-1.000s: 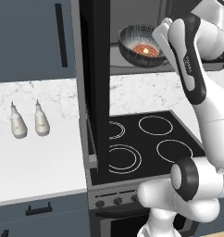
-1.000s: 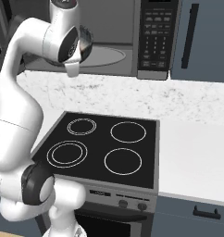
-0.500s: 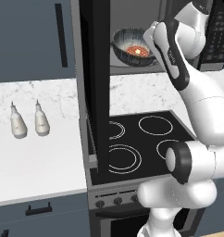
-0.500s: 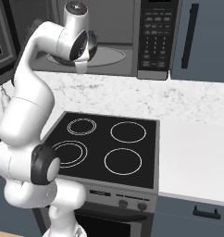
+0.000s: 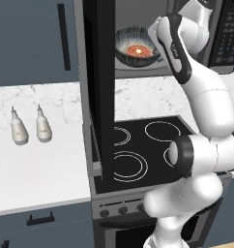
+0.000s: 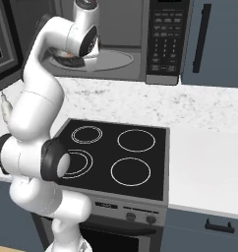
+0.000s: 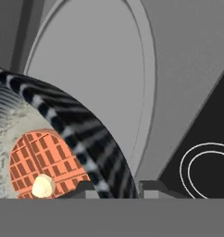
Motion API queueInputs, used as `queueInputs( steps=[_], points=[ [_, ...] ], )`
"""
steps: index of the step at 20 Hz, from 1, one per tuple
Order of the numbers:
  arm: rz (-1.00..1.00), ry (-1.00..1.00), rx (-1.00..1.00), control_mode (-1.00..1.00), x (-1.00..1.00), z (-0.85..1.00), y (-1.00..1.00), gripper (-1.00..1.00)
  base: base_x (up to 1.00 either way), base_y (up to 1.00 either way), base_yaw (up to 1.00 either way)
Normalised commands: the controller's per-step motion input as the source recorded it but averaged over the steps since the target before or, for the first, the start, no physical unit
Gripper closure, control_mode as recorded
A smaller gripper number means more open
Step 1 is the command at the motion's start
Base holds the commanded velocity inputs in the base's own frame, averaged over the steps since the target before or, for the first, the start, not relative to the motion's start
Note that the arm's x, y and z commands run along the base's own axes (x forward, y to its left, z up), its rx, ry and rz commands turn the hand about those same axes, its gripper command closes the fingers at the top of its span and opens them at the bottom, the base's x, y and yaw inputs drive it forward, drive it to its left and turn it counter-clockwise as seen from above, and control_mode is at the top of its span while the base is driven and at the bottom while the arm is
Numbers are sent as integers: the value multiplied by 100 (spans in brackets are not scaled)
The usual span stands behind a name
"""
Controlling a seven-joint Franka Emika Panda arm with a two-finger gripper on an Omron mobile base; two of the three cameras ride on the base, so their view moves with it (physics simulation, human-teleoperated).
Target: Open the microwave, place the bowl with waffle inside the microwave, then close the microwave door and turn it on.
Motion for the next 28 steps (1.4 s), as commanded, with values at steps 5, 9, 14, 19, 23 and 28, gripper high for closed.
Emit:
queueInputs(
  steps=[5, 9, 14, 19, 23, 28],
  points=[
    [-13, 0, 0, -100, 13, -1, 0, 100, 0, 0, 0],
    [-14, 0, 0, -100, 5, -26, 0, 100, 0, 0, 0],
    [-11, 0, 0, -100, 14, -31, 0, 100, 0, 0, 0],
    [-5, 0, 0, -100, 39, -16, 0, 100, 0, 0, 0],
    [-1, -1, 0, -100, 54, -8, 2, 100, 0, 0, 0],
    [-1, 0, -2, -100, 0, 0, 3, 100, 0, 0, 0]
  ],
)
